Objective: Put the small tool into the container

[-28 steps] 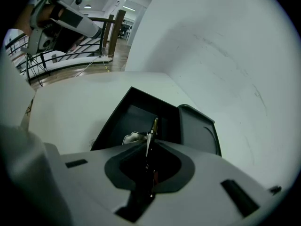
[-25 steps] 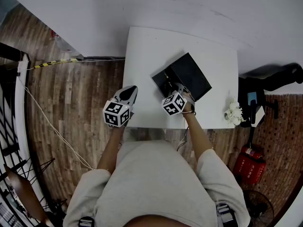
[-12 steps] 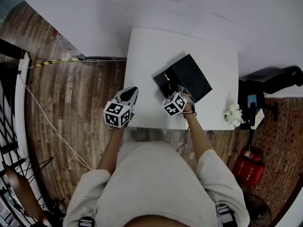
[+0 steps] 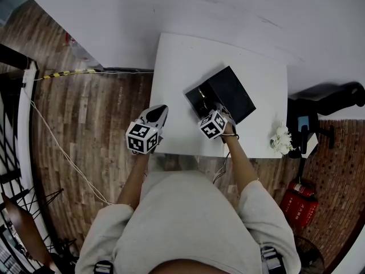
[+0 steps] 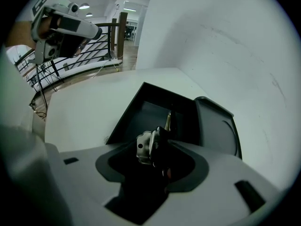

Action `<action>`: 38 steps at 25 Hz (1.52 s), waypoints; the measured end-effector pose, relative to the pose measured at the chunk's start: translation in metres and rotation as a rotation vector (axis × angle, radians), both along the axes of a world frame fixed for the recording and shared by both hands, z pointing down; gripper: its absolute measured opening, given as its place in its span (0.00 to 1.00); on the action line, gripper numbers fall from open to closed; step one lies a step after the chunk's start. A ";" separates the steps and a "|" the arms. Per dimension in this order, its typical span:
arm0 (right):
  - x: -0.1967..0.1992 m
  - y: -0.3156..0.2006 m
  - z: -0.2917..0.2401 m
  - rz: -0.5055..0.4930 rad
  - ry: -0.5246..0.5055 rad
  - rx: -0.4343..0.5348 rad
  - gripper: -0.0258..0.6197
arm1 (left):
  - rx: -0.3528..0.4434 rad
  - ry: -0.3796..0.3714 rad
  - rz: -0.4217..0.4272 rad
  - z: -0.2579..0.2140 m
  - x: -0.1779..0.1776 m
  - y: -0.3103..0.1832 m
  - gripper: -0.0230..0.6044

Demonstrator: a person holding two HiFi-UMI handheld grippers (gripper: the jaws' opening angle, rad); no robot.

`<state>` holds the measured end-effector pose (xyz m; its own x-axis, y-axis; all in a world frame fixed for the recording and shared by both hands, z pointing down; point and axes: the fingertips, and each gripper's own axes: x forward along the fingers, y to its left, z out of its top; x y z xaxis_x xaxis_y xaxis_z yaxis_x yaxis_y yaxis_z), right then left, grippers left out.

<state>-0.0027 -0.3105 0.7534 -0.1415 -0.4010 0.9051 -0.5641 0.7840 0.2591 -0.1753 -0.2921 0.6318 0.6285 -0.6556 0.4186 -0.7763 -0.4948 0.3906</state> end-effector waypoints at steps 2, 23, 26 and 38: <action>0.002 0.001 0.000 0.007 -0.013 -0.009 0.37 | 0.001 -0.002 -0.001 -0.001 0.000 -0.001 0.06; 0.008 0.015 -0.053 0.164 -0.217 0.111 0.29 | 0.018 -0.019 0.021 -0.009 0.012 0.002 0.06; 0.013 0.018 -0.058 0.238 -0.279 0.111 0.24 | 0.024 -0.021 0.026 -0.012 0.016 0.004 0.06; 0.030 0.025 -0.070 0.453 -0.475 0.125 0.05 | 0.045 -0.055 0.050 -0.022 0.025 0.007 0.06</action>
<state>0.0269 -0.2855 0.6834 -0.3059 -0.6122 0.7292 -0.9060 0.4226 -0.0252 -0.1502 -0.2852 0.6095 0.6379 -0.6428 0.4243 -0.7698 -0.5495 0.3248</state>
